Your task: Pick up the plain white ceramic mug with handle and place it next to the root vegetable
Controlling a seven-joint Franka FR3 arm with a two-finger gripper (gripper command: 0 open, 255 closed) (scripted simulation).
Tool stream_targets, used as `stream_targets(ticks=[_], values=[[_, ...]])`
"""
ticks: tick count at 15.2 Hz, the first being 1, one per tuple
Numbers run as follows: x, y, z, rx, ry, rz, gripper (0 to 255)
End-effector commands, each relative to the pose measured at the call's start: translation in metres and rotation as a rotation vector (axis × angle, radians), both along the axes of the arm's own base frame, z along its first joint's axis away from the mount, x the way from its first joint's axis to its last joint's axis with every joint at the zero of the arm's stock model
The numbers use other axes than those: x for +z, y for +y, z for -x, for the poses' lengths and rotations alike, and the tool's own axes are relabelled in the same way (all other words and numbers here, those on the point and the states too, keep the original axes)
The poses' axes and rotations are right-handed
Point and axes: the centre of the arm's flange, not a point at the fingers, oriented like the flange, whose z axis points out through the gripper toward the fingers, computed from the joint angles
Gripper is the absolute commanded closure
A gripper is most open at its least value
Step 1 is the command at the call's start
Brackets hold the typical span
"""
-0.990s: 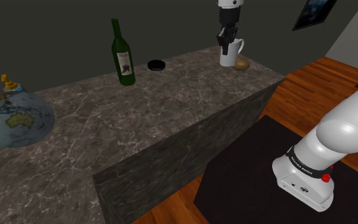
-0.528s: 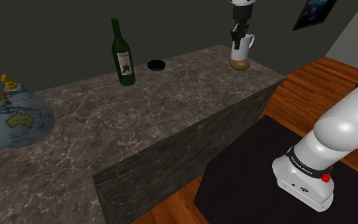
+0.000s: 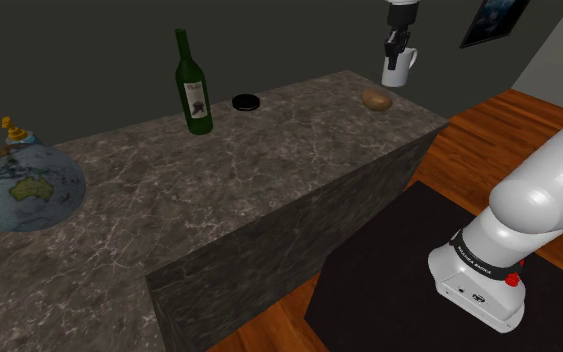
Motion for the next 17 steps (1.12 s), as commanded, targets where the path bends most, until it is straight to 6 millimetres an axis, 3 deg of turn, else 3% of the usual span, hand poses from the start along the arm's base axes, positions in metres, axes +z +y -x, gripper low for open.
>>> stream_targets(ticks=[1,17], values=[[-0.004,-0.015,-0.001,0.001,0.0,0.0,255],[-0.089,-0.015,-0.001,0.001,0.0,0.0,255]])
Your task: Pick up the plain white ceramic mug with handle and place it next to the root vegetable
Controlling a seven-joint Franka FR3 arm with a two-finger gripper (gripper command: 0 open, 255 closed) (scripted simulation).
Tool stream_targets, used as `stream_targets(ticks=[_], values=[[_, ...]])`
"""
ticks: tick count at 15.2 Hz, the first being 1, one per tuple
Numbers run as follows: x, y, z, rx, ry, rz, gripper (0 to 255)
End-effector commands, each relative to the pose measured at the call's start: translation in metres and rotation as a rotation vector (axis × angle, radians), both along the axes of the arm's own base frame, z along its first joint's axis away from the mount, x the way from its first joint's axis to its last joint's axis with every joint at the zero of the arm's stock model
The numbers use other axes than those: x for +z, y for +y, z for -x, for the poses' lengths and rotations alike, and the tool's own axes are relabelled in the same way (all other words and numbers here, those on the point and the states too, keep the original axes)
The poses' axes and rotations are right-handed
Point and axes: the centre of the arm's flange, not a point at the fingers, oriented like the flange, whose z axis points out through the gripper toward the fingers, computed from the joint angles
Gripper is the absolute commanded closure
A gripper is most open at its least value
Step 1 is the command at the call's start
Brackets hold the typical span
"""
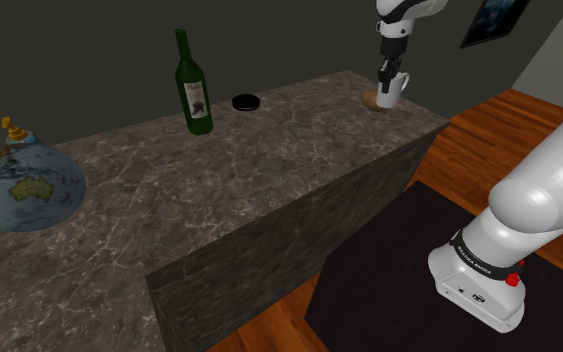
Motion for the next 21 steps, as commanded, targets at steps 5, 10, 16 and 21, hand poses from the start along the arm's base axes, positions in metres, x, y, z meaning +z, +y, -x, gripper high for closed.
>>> stream_targets(ticks=[5,10,16,21], values=[[-0.031,-0.001,0.0,0.0,-0.001,0.0,255],[-0.057,-0.001,0.0,0.0,-0.001,0.0,255],[-0.08,-0.001,0.0,0.0,-0.001,0.0,255],[-0.08,-0.001,0.0,0.0,-0.001,0.0,255]])
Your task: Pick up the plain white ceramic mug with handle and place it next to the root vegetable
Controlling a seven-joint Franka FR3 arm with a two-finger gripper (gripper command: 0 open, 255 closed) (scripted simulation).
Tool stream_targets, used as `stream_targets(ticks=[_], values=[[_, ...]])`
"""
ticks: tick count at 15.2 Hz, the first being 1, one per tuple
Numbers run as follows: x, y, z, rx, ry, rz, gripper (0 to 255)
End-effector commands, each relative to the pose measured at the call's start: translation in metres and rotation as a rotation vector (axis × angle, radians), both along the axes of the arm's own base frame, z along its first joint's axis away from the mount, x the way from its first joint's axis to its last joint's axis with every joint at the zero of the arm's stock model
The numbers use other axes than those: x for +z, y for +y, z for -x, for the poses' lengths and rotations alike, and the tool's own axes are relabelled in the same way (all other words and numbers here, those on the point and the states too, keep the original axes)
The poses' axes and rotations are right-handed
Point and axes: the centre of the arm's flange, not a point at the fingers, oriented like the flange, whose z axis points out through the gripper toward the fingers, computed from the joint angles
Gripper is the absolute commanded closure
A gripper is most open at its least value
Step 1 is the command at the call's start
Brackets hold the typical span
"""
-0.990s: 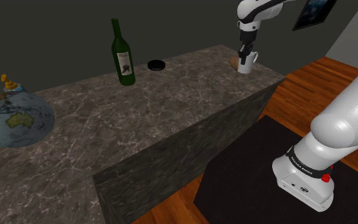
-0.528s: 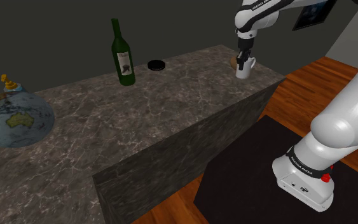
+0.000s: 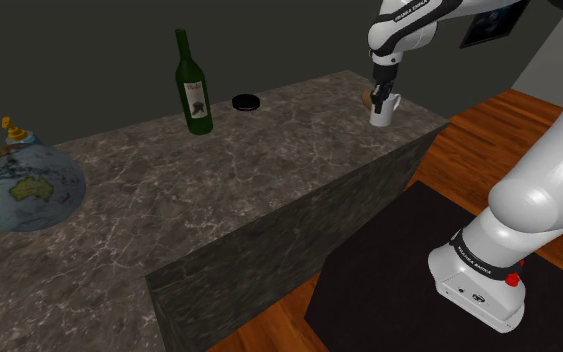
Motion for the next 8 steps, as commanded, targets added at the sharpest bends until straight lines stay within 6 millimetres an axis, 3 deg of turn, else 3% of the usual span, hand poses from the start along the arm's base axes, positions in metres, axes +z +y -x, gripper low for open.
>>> stream_targets(ticks=[1,6,8], values=[[0.0,0.0,0.0,0.0,0.0,0.0,0],[0.0,0.0,0.0,0.0,0.0,0.0,0],[0.026,0.001,-0.004,0.0,0.0,0.0,0]])
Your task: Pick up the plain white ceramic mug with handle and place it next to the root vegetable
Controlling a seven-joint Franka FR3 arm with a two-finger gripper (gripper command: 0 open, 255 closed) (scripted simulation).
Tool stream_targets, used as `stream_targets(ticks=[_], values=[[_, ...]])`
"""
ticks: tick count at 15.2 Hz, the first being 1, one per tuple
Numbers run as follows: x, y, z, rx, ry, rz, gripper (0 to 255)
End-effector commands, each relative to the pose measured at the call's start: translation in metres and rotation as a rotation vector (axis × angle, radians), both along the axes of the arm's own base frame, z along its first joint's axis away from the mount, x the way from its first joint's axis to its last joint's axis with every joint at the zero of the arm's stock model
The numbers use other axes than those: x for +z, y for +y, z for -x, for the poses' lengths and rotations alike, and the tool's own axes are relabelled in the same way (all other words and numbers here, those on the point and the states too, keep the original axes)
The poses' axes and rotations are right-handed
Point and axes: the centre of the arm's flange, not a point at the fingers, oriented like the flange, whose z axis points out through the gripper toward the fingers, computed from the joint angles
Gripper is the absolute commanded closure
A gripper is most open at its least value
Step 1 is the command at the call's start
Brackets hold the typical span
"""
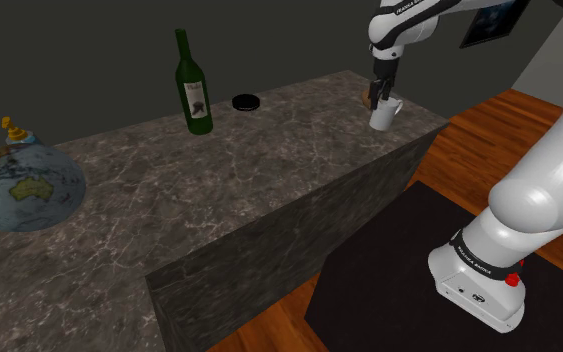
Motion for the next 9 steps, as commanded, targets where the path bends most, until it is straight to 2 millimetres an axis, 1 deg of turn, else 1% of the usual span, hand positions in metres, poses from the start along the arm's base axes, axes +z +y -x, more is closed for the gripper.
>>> stream_targets(ticks=[1,2,9], values=[[0.022,0.001,-0.003,0.0,0.001,0.0,0],[0.033,0.001,-0.004,0.0,0.001,0.0,0],[0.033,0.001,-0.004,0.0,0.001,0.0,0]])
